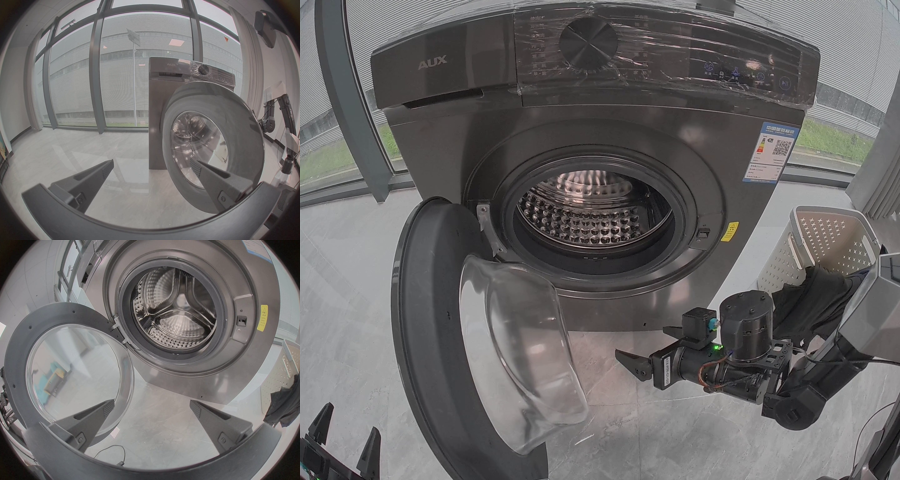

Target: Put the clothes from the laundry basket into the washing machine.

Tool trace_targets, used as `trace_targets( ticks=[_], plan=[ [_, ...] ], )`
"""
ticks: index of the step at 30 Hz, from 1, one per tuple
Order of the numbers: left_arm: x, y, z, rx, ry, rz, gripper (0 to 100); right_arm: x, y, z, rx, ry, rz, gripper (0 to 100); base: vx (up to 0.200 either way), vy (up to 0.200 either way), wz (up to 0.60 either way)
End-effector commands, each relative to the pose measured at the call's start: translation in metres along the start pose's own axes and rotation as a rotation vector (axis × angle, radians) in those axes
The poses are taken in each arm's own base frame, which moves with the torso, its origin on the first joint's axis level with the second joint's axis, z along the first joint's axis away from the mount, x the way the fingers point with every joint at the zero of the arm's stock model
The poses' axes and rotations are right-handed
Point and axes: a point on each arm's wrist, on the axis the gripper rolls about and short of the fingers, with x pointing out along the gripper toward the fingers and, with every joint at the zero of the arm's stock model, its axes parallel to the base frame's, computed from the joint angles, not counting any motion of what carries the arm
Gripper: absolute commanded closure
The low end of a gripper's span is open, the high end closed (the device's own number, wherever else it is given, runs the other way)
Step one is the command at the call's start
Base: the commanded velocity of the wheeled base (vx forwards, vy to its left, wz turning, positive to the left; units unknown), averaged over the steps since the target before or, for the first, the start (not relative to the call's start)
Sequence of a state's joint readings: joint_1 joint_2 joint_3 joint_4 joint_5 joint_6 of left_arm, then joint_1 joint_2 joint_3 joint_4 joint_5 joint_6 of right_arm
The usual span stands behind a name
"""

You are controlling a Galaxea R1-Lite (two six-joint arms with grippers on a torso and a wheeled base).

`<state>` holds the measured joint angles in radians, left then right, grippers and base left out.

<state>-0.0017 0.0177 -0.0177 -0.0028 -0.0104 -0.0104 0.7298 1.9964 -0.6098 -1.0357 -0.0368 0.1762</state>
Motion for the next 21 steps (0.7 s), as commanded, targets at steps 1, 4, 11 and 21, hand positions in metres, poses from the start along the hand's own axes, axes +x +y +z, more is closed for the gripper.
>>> trace_targets(
  ticks=[1,4,11,21],
  plan=[
    [0.0,0.0,-0.005,0.0,0.0,0.001,0,0.006,0.0,-0.004,-0.001,0.011,0.0,0,-0.2,0.0,0.0],
    [0.0,0.0,-0.005,0.001,0.0,0.001,0,0.012,0.002,-0.007,-0.003,0.02,0.006,0,-0.067,0.0,0.0],
    [0.0,0.0,-0.005,0.0,-0.002,0.0,0,0.029,0.024,-0.011,-0.009,-0.015,0.074,0,0.0,0.0,0.0],
    [0.0,0.0,-0.005,0.001,-0.002,0.001,0,0.042,0.046,-0.015,0.003,-0.031,0.131,0,0.0,0.0,0.0]
  ],
)
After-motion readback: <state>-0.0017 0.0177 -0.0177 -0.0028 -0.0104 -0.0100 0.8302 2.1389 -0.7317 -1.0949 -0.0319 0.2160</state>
